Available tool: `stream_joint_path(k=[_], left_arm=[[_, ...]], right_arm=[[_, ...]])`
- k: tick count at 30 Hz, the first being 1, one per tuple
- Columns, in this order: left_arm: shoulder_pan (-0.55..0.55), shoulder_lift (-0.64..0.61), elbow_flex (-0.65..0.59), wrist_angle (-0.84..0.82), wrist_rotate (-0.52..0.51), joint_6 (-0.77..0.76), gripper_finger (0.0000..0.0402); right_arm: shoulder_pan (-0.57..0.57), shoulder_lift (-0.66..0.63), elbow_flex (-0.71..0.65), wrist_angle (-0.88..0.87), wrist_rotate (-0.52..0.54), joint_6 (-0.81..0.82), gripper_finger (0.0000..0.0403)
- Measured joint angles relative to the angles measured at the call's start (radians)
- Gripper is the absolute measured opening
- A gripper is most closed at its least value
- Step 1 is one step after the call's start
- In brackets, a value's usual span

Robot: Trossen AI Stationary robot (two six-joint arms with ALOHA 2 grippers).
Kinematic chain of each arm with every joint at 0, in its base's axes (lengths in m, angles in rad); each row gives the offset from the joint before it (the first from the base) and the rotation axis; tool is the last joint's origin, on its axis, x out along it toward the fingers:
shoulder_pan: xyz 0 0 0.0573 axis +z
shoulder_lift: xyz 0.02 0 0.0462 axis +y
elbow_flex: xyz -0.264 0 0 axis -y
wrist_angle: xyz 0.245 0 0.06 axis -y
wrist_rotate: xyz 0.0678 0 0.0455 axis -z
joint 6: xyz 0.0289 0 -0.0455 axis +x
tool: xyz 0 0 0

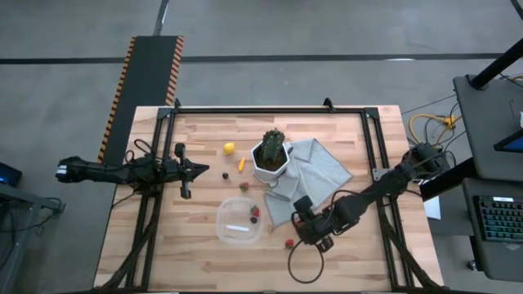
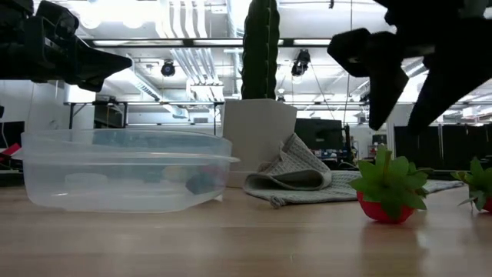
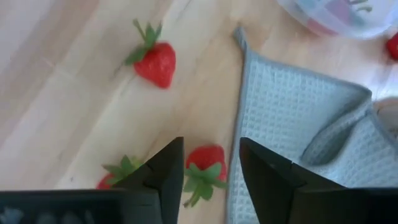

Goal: Pick and placing Produce into tupperware
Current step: Put the strawberry into the transparent plastic container

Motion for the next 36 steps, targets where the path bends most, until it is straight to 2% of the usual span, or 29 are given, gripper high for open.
stream_joint_path(k=[7,11,20,36], left_arm=[[0.0,0.0,0.0,0.0,0.0,0.0,0.0],[0.0,0.0,0.0,0.001,0.0,0.0,0.0],[0.0,0.0,0.0,0.0,0.0,0.0,0.0],[0.0,0.0,0.0,0.0,0.0,0.0,0.0]], right_arm=[[0.0,0.028,-0.002,-0.007,0.037,0.016,0.0209],[-0.005,0.052,-0.003,-0.009,0.051,0.026,0.0229],[-0.02,0.095,-0.004,-0.031,0.042,0.085,0.0237],[-0.023,0.146,-0.004,-0.02,0.029,0.097,0.0239]])
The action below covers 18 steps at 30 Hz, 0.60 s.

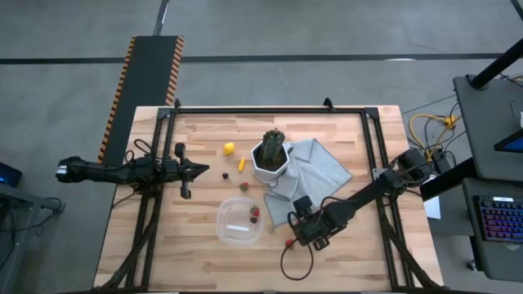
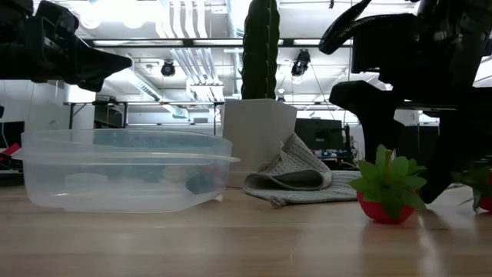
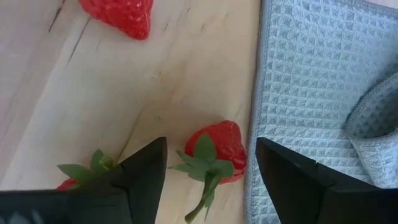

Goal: Pick and placing Produce into tupperware
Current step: Put the strawberry into the transparent plastic container

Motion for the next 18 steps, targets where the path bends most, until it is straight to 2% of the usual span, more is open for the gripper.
stream_joint_path(k=[11,18], left_arm=[[0.0,0.0,0.0,0.0,0.0,0.0,0.0],[0.0,0.0,0.0,0.0,0.0,0.0,0.0]], right_arm=[[-0.007,0.0,0.0,-0.001,0.0,0.014,0.0207],[-0.006,0.0,0.0,-0.004,-0.001,0.014,0.0164]])
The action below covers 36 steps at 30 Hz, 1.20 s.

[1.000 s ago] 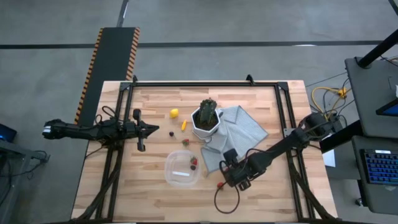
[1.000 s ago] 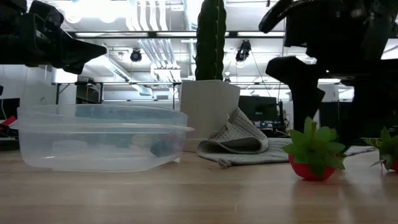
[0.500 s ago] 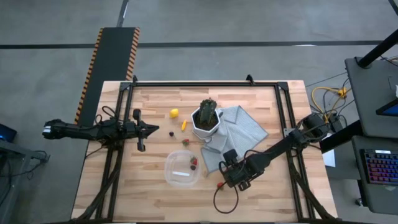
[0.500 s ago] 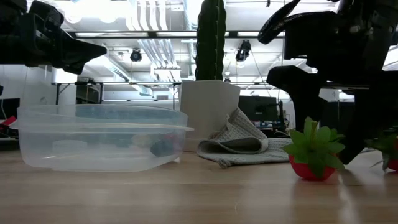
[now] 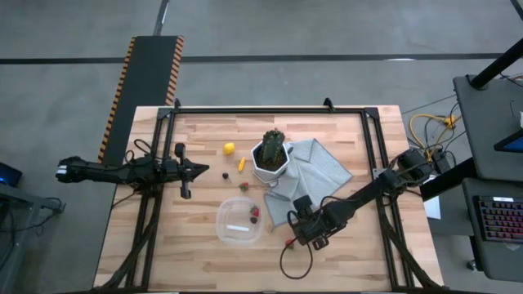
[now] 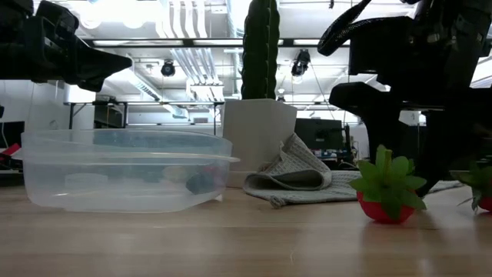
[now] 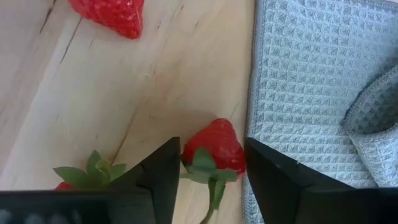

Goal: Pick and placing Produce into tupperware
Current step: Put the strawberry into the transparent plastic container

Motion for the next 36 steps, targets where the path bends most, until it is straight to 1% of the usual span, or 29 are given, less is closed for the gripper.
stream_joint_path(k=[5,8,14,18,27,36], left_arm=[[0.0,0.0,0.0,0.0,0.0,0.0,0.0],[0.0,0.0,0.0,0.0,0.0,0.0,0.0],[0.0,0.0,0.0,0.0,0.0,0.0,0.0],[0.0,0.0,0.0,0.0,0.0,0.0,0.0],[0.0,0.0,0.0,0.001,0.0,0.0,0.0],[0.0,0.0,0.0,0.009,0.0,0.0,0.0]], right_arm=[[0.0,0.0,0.0,0.0,0.0,-0.001,0.013],[0.0,-0.001,0.0,0.0,0.0,-0.001,0.012],[0.0,-0.001,0.004,-0.003,0.006,0.016,0.012],[-0.002,-0.004,0.02,-0.003,0.013,-0.004,0.0113],[-0.011,-0.006,0.123,-0.001,0.085,-0.095,0.0112],[-0.083,-0.006,0.221,0.082,0.083,-0.223,0.0112]])
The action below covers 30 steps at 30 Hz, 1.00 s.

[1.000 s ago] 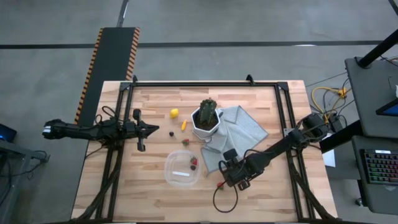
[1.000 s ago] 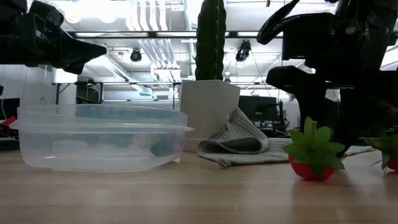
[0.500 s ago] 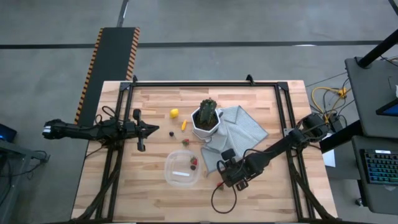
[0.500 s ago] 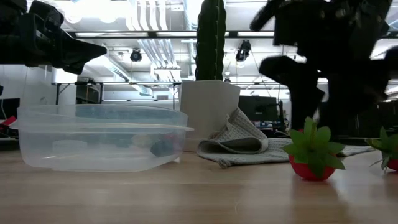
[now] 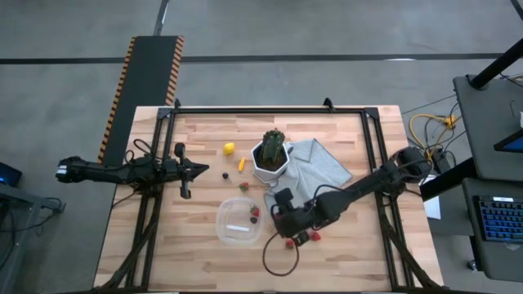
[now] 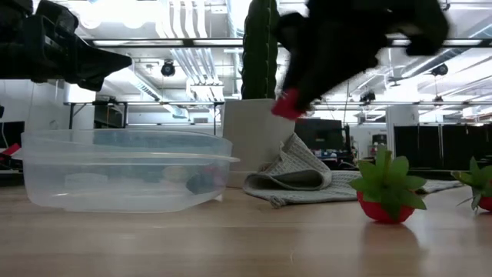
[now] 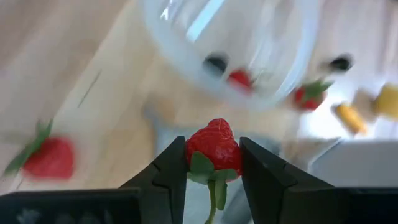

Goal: Pick and placing Produce into tupperware
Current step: Put the strawberry into the transparent plastic container

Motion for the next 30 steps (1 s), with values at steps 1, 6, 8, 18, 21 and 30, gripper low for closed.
stream_joint_path(k=[1,6,8,18,21,30], left_arm=[[0.0,0.0,0.0,0.0,0.0,0.0,0.0],[0.0,0.0,0.0,0.0,0.0,0.0,0.0],[0.0,0.0,0.0,0.0,0.0,0.0,0.0],[0.0,0.0,0.0,-0.001,0.0,0.0,0.0],[0.0,0.0,0.0,-0.001,0.0,0.0,0.0],[0.0,0.0,0.0,-0.002,0.0,0.0,0.0]], right_arm=[[-0.009,0.0,0.007,0.023,-0.007,-0.017,0.0112],[-0.061,0.005,0.032,0.126,-0.119,-0.097,0.0112],[-0.08,0.018,0.043,0.155,-0.146,-0.126,0.0112],[-0.138,0.171,0.157,0.178,-0.201,-0.199,0.0112],[-0.146,0.22,0.205,0.169,-0.238,-0.207,0.0112],[-0.149,0.289,0.278,0.123,-0.255,-0.188,0.0142]])
